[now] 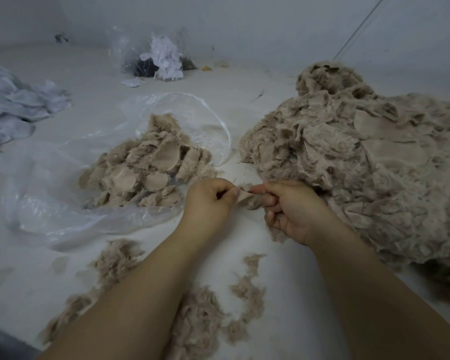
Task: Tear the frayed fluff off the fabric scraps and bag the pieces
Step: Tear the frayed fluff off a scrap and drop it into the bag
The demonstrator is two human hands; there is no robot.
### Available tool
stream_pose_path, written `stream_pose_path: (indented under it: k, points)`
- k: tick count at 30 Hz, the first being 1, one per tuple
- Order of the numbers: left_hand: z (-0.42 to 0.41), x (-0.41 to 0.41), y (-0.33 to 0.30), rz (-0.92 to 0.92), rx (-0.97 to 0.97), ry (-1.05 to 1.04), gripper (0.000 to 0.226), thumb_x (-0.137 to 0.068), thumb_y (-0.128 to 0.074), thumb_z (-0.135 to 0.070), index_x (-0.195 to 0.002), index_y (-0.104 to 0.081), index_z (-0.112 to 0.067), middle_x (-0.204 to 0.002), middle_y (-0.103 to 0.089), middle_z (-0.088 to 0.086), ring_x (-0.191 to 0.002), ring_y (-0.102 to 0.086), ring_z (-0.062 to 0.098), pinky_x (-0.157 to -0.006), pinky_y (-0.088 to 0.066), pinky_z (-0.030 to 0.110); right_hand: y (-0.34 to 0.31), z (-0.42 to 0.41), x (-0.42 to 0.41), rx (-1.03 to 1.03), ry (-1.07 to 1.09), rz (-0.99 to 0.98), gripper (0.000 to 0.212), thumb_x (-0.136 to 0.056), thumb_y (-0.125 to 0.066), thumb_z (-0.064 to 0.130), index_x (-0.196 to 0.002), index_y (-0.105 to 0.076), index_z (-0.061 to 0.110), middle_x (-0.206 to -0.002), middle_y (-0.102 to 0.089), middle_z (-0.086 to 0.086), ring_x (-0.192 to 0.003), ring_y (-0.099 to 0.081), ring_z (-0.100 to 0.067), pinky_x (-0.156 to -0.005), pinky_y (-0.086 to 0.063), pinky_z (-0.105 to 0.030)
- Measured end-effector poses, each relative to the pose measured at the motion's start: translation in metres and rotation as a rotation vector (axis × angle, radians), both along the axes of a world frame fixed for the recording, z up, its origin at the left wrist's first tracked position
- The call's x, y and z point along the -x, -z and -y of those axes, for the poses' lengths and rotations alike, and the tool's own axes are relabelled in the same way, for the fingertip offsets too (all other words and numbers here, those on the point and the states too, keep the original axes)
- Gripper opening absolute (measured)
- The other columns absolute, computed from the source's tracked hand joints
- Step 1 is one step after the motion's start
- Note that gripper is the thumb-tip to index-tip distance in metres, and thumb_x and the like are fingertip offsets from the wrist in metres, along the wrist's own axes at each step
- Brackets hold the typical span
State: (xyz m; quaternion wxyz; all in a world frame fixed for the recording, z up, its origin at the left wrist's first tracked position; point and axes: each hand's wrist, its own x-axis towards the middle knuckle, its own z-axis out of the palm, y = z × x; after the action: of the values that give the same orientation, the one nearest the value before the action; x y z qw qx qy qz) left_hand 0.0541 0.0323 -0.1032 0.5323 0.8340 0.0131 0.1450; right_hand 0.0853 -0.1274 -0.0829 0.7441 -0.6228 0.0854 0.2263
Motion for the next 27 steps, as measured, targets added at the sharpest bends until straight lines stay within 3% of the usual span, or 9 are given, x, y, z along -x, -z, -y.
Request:
stream_pose_path:
  k: [6, 10, 13, 16, 19, 22, 24, 27]
  points:
    - [0.0004, 0.0065, -0.0025, 0.069, 0.159, -0.016, 0.028, -0.093, -0.063, -0.007, -0.065, -0.062, -0.007, -0.054, -0.051, -0.007, -0.051, -0.047, 0.013, -0.055, -0.041, 0.031, -0.0027, -0.0032, 0.0017, 0.050, 0.018, 0.025, 0.024, -0.102, -0.048, 0.017, -0.092, -0.065, 0.004, -0.046, -0.044, 0.003, -0.036, -0.032, -0.005, -0.037, -0.037, -0.018]
    - [0.0014, 0.0076, -0.0053, 0.001, 0.559, 0.088, 0.026, -0.087, -0.059, -0.007, -0.061, -0.061, -0.011, -0.052, -0.049, 0.008, -0.042, -0.043, 0.019, -0.042, -0.036, 0.023, -0.0041, -0.0033, 0.0034, 0.094, 0.002, 0.041, 0.018, -0.101, -0.050, 0.014, -0.094, -0.064, 0.005, -0.047, -0.046, 0.003, -0.035, -0.034, -0.006, -0.039, -0.040, -0.018]
    - [0.0011, 0.0086, -0.0083, 0.036, 0.713, 0.108, 0.021, -0.079, -0.059, -0.016, -0.066, -0.063, 0.000, -0.060, -0.049, 0.014, -0.046, -0.043, 0.022, -0.042, -0.035, 0.025, -0.0049, -0.0031, 0.0034, 0.114, -0.004, 0.045, 0.017, -0.100, -0.051, 0.014, -0.097, -0.063, 0.003, -0.047, -0.045, 0.003, -0.035, -0.034, -0.006, -0.040, -0.040, -0.017]
    - [-0.0005, 0.0088, -0.0087, 0.069, 0.781, 0.137, 0.024, -0.079, -0.053, -0.011, -0.058, -0.064, -0.005, -0.060, -0.056, 0.012, -0.051, -0.046, 0.023, -0.044, -0.038, 0.028, -0.0026, -0.0041, 0.0018, 0.133, 0.002, 0.048, 0.020, -0.098, -0.056, 0.013, -0.107, -0.064, -0.003, -0.047, -0.045, 0.002, -0.034, -0.034, -0.005, -0.039, -0.040, -0.017]
    - [-0.0006, 0.0079, -0.0069, -0.047, 0.713, 0.131, 0.024, -0.078, -0.050, -0.004, -0.057, -0.062, -0.005, -0.063, -0.065, 0.014, -0.057, -0.057, 0.027, -0.048, -0.049, 0.033, -0.0003, -0.0026, 0.0008, 0.116, -0.034, 0.079, 0.032, -0.095, -0.063, 0.020, -0.112, -0.063, -0.008, -0.049, -0.044, 0.004, -0.038, -0.037, -0.004, -0.040, -0.040, -0.017]
    - [0.0016, 0.0074, -0.0084, -0.169, 0.690, 0.197, 0.009, -0.079, -0.054, -0.002, -0.076, -0.057, 0.005, -0.074, -0.062, 0.029, -0.058, -0.061, 0.032, -0.052, -0.054, 0.037, -0.0013, 0.0005, 0.0038, 0.094, -0.167, 0.131, 0.019, -0.088, -0.069, 0.027, -0.089, -0.073, 0.008, -0.053, -0.051, 0.005, -0.043, -0.046, -0.003, -0.042, -0.036, -0.015]
    - [0.0023, 0.0061, -0.0091, -0.203, 0.710, 0.206, 0.015, -0.089, -0.054, 0.000, -0.075, -0.056, 0.003, -0.072, -0.061, 0.028, -0.050, -0.059, 0.030, -0.046, -0.052, 0.033, -0.0014, 0.0006, 0.0052, 0.145, -0.205, 0.160, 0.011, -0.083, -0.073, 0.023, -0.078, -0.073, 0.014, -0.060, -0.063, 0.002, -0.046, -0.046, -0.004, -0.043, -0.035, -0.016]
    - [0.0027, 0.0057, -0.0093, -0.195, 0.756, 0.217, 0.026, -0.095, -0.057, -0.022, -0.081, -0.056, 0.000, -0.064, -0.062, 0.022, -0.043, -0.056, 0.026, -0.039, -0.046, 0.027, -0.0015, -0.0005, 0.0039, 0.141, -0.155, 0.130, 0.016, -0.084, -0.073, 0.012, -0.070, -0.066, 0.014, -0.058, -0.064, 0.002, -0.043, -0.045, -0.003, -0.039, -0.036, -0.015]
